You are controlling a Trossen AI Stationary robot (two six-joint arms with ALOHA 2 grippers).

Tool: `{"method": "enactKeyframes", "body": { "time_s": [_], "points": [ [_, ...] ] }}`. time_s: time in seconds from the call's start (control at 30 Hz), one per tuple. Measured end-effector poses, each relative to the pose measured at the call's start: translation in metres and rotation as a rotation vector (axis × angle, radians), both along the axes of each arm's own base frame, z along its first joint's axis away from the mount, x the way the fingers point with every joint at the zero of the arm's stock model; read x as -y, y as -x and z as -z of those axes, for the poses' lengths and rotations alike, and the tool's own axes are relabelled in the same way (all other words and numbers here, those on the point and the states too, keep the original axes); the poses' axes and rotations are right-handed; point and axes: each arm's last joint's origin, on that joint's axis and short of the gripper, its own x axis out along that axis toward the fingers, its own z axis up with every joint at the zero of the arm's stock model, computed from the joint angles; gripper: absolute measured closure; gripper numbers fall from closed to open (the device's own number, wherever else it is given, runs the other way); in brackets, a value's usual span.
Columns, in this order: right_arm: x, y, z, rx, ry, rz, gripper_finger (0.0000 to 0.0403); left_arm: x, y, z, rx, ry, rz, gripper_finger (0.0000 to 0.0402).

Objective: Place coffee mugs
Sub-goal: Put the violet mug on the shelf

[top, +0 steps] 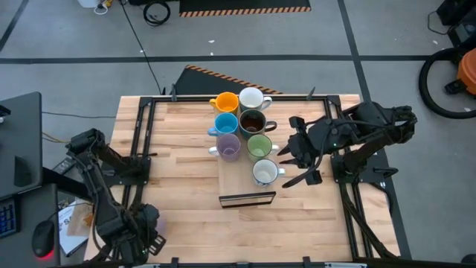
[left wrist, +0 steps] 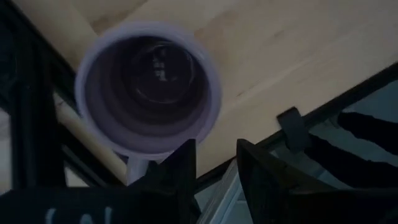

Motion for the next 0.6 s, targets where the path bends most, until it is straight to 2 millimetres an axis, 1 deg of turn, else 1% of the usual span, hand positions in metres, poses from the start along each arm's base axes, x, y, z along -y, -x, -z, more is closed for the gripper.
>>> {"method": "enactKeyframes", "body": {
  "time_s": [0.1,0.33,0.47,0.6],
  "points": [
    [0.002,-0.001,0.0,0.0,0.001,0.008,0.0291,0.001,0.0,0.0,0.021,-0.004,0.0,0.0281],
    [0.003,-0.001,0.0,0.002,-0.007,0.012,0.0291,-0.007,0.0,0.001,0.003,-0.082,-0.002,0.028],
    [0.003,-0.002,-0.001,0.013,-0.019,0.012,0.0296,-0.006,-0.001,0.013,0.012,-0.055,0.001,0.028],
    [0.002,-0.002,-0.001,0.009,-0.039,0.005,0.0306,-0.003,-0.001,0.032,0.009,0.009,-0.009,0.028]
  ]
}}
